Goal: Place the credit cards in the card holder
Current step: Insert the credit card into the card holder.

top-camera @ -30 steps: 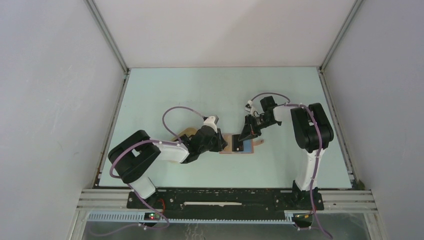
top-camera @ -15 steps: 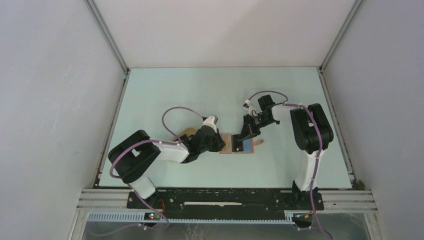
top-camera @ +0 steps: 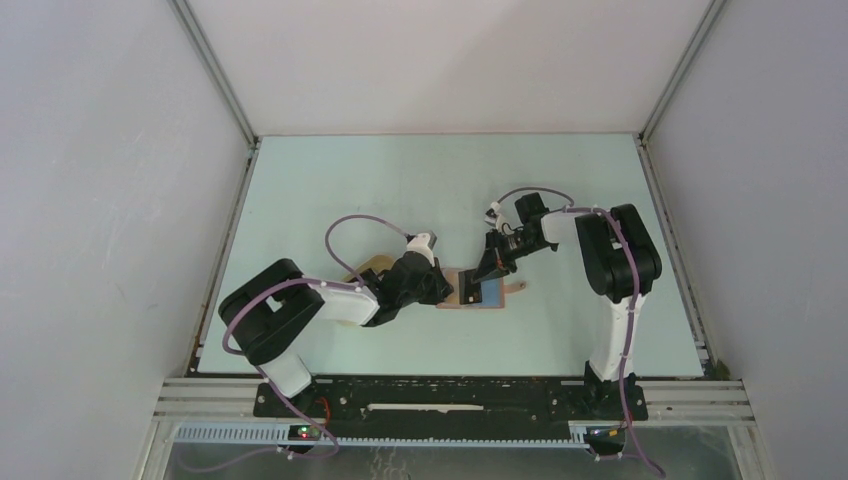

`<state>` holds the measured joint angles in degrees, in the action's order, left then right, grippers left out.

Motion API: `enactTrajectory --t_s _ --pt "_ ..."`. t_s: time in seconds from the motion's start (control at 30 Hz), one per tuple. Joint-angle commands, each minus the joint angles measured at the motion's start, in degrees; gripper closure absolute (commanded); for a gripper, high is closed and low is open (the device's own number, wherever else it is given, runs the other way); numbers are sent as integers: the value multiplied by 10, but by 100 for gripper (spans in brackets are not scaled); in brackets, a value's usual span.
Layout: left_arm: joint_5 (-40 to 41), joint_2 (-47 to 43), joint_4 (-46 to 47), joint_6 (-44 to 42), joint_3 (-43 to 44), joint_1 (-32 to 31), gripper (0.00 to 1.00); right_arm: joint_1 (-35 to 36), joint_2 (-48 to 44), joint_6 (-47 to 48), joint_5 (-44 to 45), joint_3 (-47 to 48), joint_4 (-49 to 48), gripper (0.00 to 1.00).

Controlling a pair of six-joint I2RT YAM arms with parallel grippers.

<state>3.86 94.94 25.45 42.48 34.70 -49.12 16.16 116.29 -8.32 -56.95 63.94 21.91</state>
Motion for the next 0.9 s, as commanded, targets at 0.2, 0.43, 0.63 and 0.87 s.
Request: enactTrajectory --t_s 0.2,0.43,0.63,0.87 --pt "1 -24 -31 -2 -8 -3 82 2 20 -34 29 -25 -57 95" --pt "61 -86 -111 -4 -17 -3 75 -2 21 -32 32 -25 -56 95" --pt "99 -79 -172 4 -5 -3 85 -1 21 -30 33 -25 -56 95" --pt "46 -33 -156 -2 18 -4 88 0 19 -30 34 -24 -56 95"
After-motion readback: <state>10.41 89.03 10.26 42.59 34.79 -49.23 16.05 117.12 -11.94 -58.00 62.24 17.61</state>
